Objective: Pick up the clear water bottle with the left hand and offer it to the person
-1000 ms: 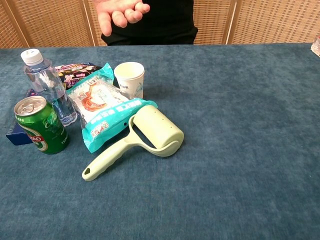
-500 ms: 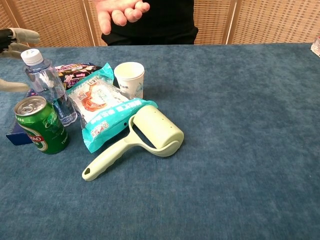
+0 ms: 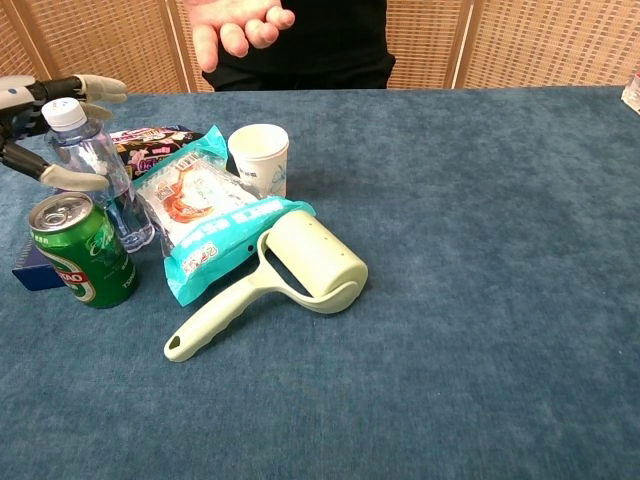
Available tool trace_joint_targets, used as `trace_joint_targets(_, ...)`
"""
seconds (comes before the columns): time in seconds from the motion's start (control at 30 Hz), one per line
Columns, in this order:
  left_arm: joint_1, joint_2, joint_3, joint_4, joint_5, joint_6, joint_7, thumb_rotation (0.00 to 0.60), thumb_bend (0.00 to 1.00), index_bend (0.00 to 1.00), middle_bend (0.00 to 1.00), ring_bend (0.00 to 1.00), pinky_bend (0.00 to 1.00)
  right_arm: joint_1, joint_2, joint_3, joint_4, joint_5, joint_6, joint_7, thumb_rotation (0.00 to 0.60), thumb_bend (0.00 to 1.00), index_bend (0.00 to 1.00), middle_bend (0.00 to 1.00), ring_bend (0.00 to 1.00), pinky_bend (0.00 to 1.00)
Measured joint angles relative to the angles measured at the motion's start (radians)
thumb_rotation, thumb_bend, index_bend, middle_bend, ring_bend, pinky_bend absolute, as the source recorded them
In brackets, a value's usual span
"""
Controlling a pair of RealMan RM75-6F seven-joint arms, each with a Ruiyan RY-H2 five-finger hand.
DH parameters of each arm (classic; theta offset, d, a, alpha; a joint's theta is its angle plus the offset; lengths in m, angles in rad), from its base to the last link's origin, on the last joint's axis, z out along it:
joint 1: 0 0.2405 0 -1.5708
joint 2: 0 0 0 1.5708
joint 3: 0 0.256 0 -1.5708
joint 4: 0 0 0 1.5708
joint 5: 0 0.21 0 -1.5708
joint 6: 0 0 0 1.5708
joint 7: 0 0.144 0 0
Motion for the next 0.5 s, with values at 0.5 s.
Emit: trace_joint_targets(0.5, -0.023, -0.088, 0.008, 0.109, -0.014, -0.008, -0.062, 0.579, 0.08, 0.0, 0.0, 0.0, 0.09, 0.008, -0.003, -0.004, 0.002, 0.015, -0.026, -0.004, 0.6, 0.0, 0.0, 0.0, 0.02, 0.03)
